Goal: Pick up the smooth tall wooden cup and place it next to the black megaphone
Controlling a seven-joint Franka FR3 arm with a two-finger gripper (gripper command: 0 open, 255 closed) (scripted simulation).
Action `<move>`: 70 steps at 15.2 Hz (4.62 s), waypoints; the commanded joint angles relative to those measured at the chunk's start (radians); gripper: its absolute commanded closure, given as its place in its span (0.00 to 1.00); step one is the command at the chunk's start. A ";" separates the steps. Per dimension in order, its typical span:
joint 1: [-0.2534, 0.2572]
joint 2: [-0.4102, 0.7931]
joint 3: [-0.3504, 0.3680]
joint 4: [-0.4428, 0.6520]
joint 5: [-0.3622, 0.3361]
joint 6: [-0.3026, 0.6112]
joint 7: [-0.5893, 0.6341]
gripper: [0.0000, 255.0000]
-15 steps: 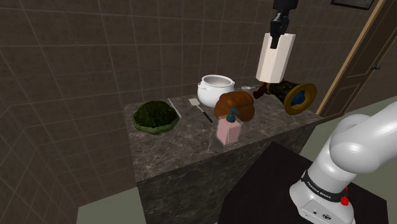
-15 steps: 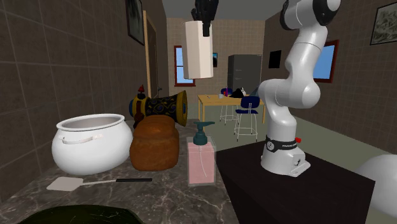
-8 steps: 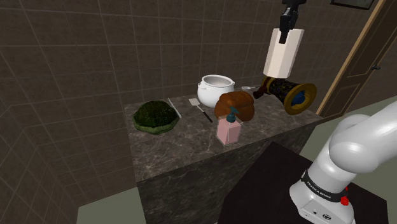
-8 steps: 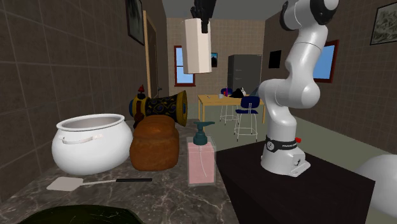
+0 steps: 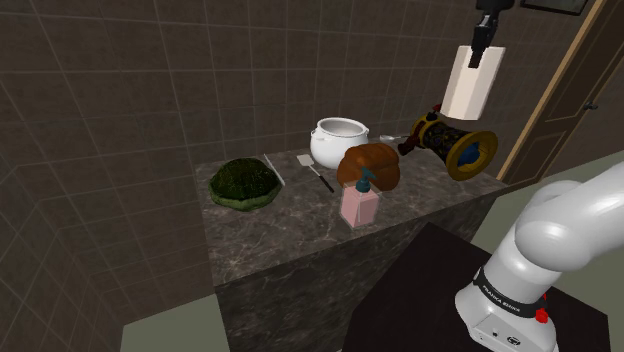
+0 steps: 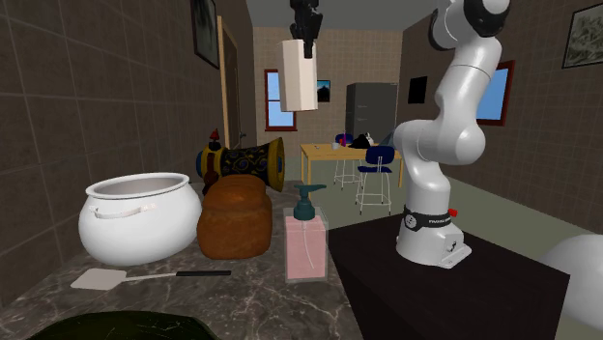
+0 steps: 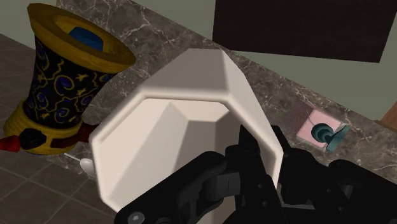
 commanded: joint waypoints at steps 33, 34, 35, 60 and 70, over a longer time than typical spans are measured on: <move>-0.078 0.057 -0.382 -0.128 -0.149 0.272 -0.406 1.00; -0.079 0.053 -0.383 -0.144 -0.151 0.284 -0.403 1.00; -0.081 0.049 -0.384 -0.161 -0.154 0.297 -0.401 1.00; -0.103 0.034 -0.458 -0.497 -0.209 0.622 -0.363 1.00; -0.098 0.076 -0.510 -0.598 -0.221 0.765 -0.362 1.00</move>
